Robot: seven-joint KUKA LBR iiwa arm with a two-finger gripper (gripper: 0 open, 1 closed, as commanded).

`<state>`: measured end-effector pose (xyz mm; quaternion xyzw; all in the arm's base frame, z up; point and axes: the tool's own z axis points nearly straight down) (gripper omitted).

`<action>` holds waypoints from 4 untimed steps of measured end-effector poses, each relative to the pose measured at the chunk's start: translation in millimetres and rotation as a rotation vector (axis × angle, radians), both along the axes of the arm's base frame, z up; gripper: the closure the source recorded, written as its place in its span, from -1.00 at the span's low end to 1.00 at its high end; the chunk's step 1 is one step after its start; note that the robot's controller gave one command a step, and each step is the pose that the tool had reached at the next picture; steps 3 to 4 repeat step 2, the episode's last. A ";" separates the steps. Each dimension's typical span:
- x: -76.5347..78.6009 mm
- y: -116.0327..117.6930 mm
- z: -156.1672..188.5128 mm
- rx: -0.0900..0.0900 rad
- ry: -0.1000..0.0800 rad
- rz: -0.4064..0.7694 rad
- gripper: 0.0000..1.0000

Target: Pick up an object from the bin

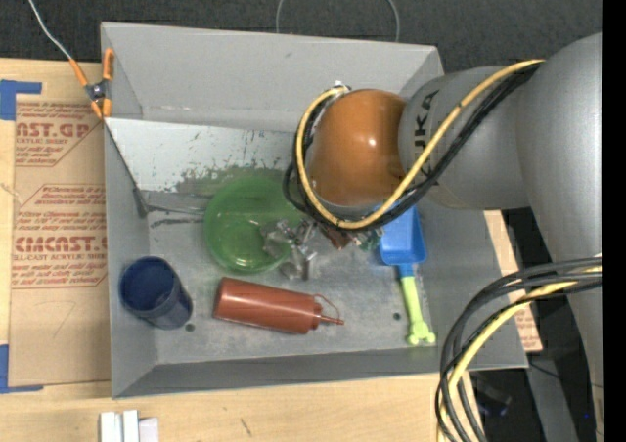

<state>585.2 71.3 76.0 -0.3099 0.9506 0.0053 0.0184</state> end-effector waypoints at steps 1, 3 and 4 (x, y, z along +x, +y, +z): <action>-7.1 35.9 68.3 -0.004 0.021 -0.200 1.00; 1.3 13.5 127.4 0.002 -0.006 -0.050 1.00; 1.3 13.5 127.4 0.002 -0.006 -0.050 1.00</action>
Offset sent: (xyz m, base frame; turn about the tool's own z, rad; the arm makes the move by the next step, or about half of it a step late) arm -0.0005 0.0149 0.1250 0.0469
